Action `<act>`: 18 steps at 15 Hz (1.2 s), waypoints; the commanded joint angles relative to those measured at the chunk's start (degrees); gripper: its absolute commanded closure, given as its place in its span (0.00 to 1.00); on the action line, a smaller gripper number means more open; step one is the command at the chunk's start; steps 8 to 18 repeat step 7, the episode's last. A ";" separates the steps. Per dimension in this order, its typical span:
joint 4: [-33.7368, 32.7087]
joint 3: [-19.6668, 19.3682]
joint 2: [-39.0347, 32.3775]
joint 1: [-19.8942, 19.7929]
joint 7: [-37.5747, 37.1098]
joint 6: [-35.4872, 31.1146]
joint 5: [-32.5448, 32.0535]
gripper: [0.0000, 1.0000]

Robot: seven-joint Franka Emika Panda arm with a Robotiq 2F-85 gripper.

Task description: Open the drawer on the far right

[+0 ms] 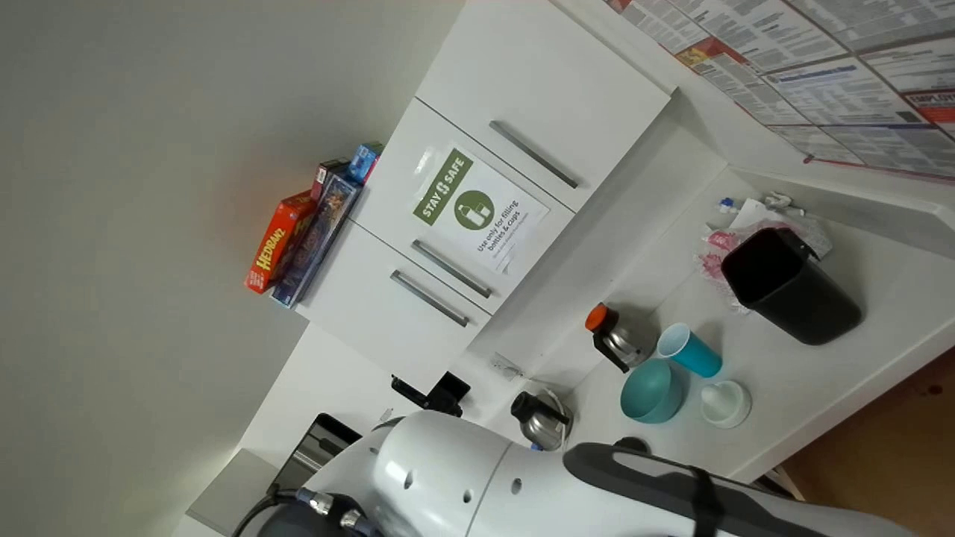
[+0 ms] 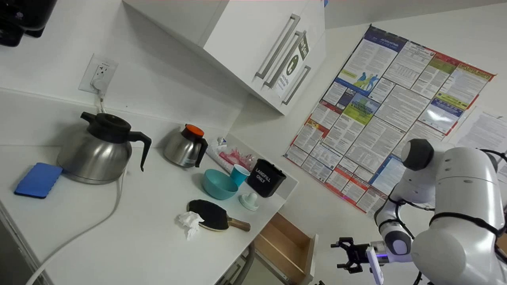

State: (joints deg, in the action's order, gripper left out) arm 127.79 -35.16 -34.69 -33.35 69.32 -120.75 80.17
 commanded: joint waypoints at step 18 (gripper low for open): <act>10.96 1.25 15.30 7.38 -5.21 -18.48 -9.14 0.00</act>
